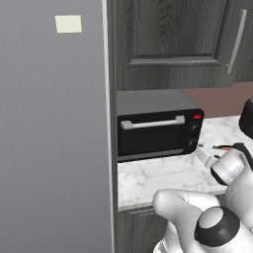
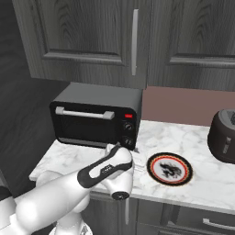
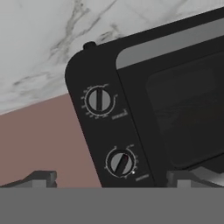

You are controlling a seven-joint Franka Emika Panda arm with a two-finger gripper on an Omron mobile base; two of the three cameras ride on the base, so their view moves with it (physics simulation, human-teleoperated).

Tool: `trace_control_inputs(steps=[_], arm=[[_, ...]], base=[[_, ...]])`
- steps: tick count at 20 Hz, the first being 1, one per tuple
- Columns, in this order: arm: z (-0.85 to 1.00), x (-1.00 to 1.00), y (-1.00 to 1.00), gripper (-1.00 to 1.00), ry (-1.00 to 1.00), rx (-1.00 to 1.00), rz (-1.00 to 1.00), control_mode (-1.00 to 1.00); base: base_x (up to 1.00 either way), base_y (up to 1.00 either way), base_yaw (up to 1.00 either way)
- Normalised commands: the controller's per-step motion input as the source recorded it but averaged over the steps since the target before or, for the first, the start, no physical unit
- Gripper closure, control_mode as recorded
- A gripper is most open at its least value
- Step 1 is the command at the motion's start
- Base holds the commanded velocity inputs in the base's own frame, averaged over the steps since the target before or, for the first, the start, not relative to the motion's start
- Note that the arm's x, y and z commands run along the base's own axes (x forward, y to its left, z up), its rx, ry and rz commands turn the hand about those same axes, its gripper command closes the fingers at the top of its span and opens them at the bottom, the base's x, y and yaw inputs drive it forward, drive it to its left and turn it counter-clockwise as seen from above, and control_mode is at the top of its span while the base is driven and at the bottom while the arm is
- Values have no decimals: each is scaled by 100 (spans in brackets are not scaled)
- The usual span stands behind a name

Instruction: Pull the toaster oven rack outwards. Pick up the baguette from the plate and place it on the toaster oven rack. Close the toaster oven door fully and set the temperature to the lowest setting.

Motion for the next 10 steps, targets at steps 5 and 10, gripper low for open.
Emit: trace_control_inputs(steps=[5,10], arm=[[-7,0,0,-100,0,0,0,-100],[-19,0,-21,-100,0,0,0,-100]], base=[[0,0,0],[0,0,0]])
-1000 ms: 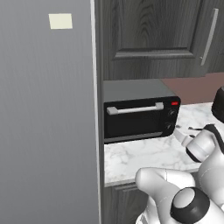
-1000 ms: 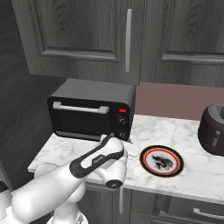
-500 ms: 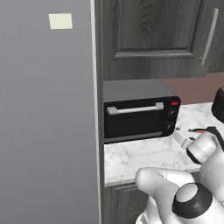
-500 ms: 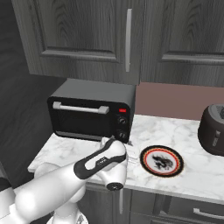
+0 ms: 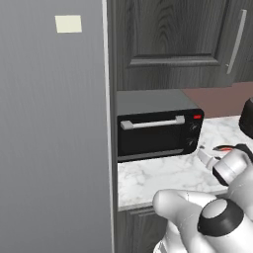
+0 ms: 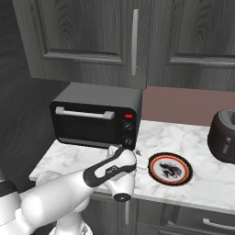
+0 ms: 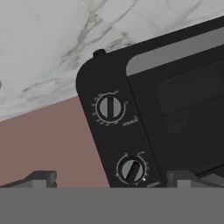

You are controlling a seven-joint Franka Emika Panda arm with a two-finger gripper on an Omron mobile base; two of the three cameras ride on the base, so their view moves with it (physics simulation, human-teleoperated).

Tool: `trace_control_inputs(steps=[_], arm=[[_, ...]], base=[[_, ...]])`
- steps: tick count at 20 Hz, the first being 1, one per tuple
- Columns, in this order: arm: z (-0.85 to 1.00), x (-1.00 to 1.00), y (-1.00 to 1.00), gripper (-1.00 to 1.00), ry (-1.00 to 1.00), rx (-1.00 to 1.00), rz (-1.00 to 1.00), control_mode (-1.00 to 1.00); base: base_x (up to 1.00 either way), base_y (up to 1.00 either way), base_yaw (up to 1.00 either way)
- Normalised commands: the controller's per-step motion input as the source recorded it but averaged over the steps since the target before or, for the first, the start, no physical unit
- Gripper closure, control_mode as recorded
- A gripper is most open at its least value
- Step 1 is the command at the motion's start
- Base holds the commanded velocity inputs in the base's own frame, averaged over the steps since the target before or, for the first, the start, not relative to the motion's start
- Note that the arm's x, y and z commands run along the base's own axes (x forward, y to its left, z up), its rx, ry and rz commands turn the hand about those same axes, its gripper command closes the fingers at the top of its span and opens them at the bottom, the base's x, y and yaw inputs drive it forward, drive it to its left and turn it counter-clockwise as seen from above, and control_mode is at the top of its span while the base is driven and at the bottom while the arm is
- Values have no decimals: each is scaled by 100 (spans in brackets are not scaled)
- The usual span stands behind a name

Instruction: Pull the toaster oven rack outwards. Pick up the baguette from the plate and place it on the toaster oven rack. Close the toaster oven door fully and set the temperature to the lowest setting.

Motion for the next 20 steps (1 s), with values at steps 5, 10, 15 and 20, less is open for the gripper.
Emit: trace_control_inputs(steps=[5,10,15,20], arm=[[1,-21,-3,-100,-9,0,0,-100],[50,-33,0,-100,-1,-11,-1,-100],[23,-6,0,-100,0,-20,0,-100],[19,0,0,-100,2,-31,0,-100]], base=[[0,0,0],[0,0,0],[0,0,0],[0,0,0]])
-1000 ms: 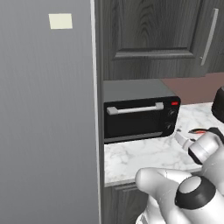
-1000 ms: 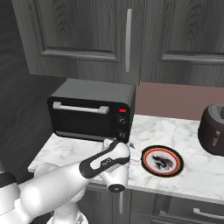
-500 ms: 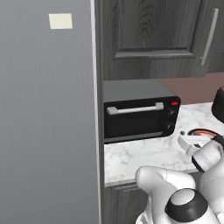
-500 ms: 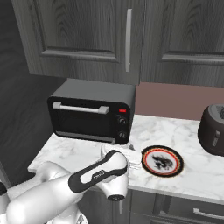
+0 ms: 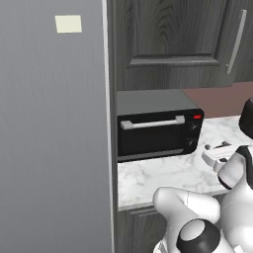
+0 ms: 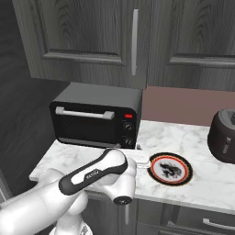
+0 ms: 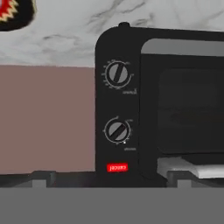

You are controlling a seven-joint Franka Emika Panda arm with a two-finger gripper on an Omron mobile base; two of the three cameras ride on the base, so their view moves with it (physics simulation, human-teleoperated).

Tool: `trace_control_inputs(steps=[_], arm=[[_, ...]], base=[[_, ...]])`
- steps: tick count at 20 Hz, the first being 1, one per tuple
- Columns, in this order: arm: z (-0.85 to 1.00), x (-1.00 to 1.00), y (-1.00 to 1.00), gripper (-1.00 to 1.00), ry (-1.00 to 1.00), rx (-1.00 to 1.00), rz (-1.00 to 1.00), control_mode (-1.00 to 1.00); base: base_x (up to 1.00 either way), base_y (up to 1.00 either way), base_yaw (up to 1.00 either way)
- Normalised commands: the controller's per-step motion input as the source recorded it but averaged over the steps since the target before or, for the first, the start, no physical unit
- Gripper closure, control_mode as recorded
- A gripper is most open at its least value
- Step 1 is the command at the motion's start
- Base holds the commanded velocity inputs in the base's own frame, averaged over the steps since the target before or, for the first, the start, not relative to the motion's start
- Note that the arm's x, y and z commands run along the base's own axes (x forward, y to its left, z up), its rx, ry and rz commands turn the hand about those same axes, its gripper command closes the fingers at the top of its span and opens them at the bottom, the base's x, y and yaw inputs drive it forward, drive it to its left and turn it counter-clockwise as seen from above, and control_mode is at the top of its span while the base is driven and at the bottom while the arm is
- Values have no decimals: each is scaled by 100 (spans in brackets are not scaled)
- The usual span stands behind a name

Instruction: Pull the toaster oven rack outwards. Pick up the baguette from the plate and place it on the toaster oven rack. Close the toaster oven door fully and set the temperature to the lowest setting.

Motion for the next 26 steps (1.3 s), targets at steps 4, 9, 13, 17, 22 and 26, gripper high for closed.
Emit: trace_control_inputs(steps=[4,9,13,17,22,26], arm=[[2,0,3,-100,10,-37,0,-100],[0,3,13,-100,8,-35,0,-100],[0,1,13,-100,12,-39,0,-100],[0,0,2,-100,14,-45,0,-100],[19,-8,0,-100,15,-57,0,-100],[33,-11,0,-100,19,-66,0,-100]], base=[[0,0,0],[0,0,0],[0,0,0],[0,0,0],[0,0,0],[0,0,0]])
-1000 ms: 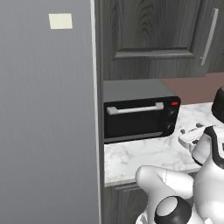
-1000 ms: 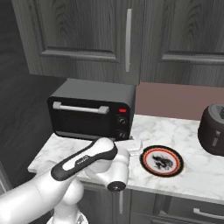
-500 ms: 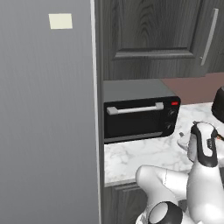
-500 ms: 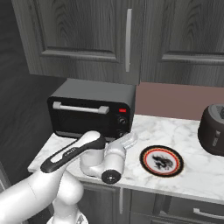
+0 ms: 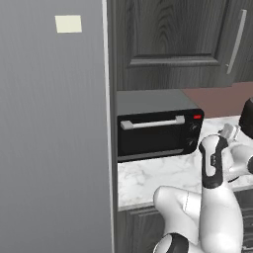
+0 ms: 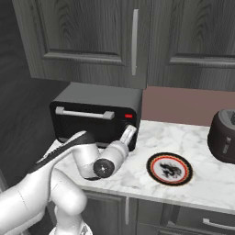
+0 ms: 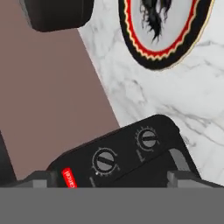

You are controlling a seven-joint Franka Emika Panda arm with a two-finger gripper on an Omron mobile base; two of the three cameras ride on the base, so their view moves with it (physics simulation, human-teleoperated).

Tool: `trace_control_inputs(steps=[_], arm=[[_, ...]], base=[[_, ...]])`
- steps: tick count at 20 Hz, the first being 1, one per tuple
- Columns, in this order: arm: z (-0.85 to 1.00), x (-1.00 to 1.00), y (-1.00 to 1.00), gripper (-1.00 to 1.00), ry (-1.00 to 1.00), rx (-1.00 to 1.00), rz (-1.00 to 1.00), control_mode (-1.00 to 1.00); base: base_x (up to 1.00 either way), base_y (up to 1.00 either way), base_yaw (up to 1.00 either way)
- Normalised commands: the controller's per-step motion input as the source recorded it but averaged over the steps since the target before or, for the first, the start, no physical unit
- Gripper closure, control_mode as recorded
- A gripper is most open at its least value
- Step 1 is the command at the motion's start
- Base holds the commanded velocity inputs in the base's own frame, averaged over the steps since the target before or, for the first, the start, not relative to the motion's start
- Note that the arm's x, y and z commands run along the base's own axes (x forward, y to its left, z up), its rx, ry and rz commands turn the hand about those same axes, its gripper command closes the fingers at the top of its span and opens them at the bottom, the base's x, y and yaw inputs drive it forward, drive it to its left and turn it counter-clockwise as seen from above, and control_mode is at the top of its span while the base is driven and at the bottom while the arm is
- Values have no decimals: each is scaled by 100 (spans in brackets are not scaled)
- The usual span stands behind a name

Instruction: Pull the toaster oven rack outwards. Pick up the baguette from the plate and place it on the toaster oven rack. Close the toaster oven door fully and set the temperature to the lowest setting.

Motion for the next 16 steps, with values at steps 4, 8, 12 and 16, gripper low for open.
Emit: trace_control_inputs(steps=[4,8,12,16], arm=[[27,-36,0,-100,20,-61,1,-100],[18,-41,0,-100,28,-55,3,-100],[23,-40,-7,-100,44,-47,8,-100],[43,-33,-17,-100,46,-45,15,-100]], base=[[0,0,0],[0,0,0],[0,0,0],[0,0,0]])
